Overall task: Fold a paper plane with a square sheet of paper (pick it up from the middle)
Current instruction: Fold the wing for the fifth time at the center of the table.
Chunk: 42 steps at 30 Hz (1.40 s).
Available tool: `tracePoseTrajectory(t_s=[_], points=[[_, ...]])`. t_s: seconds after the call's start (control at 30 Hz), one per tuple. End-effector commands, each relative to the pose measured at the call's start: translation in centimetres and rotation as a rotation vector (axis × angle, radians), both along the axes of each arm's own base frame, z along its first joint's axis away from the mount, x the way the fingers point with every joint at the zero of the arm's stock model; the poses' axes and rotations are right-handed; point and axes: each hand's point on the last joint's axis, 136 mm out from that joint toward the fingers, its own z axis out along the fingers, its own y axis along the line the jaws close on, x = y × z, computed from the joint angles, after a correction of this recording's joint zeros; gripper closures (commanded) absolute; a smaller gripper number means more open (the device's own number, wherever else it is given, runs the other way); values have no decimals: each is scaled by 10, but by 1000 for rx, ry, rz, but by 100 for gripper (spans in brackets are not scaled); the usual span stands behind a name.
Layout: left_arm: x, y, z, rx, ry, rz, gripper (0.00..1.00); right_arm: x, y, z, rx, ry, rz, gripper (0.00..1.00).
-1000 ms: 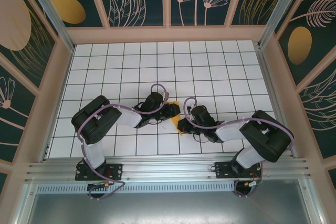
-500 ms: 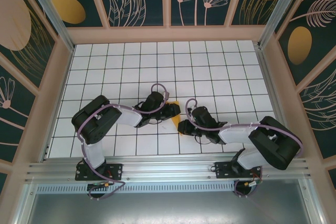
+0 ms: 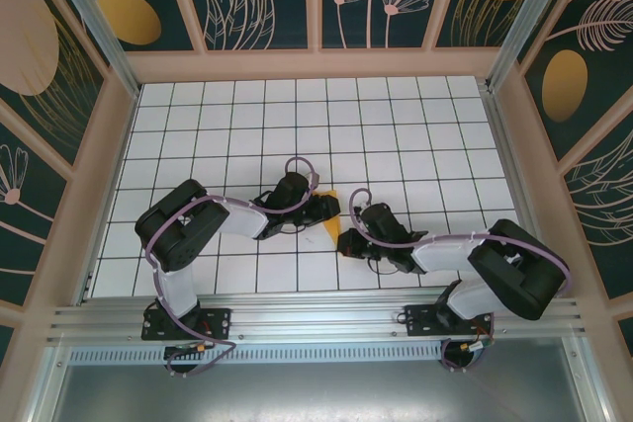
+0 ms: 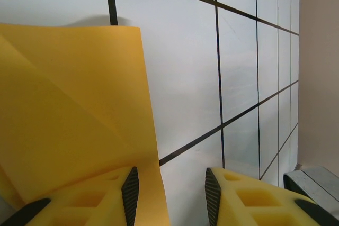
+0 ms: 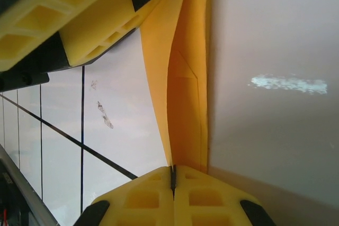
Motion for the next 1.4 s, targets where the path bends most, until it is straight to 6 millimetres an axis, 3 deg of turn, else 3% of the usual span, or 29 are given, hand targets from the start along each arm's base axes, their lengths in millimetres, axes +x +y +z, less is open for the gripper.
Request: tracePoseTrajectory(t_s=[0.0,0.13,0.4,0.6,0.87,1.1,1.27,1.37], points=[[-3,13,-28,91,38,9,60,-14,-13,-17,-3,85,-29,100],[-3,13,-29,91,38,7,60,-15,-16,-18,-2,100,-35,100],[-3,12,-29,96,40,7,60,-7,-10,11,-1,-5,12,88],[-1,10,-28,89,39,4,60,-8,-12,6,-44,-8,30,82],[-1,10,-28,91,40,4,60,-10,-17,-5,-64,23,2,100],[-1,10,-30,95,43,2,61,-16,-36,-25,-96,112,-71,100],[-1,10,-32,101,47,1,61,-7,-31,-4,-85,63,-62,97],[-1,10,-32,100,49,2,61,1,-26,19,-51,6,-61,89]])
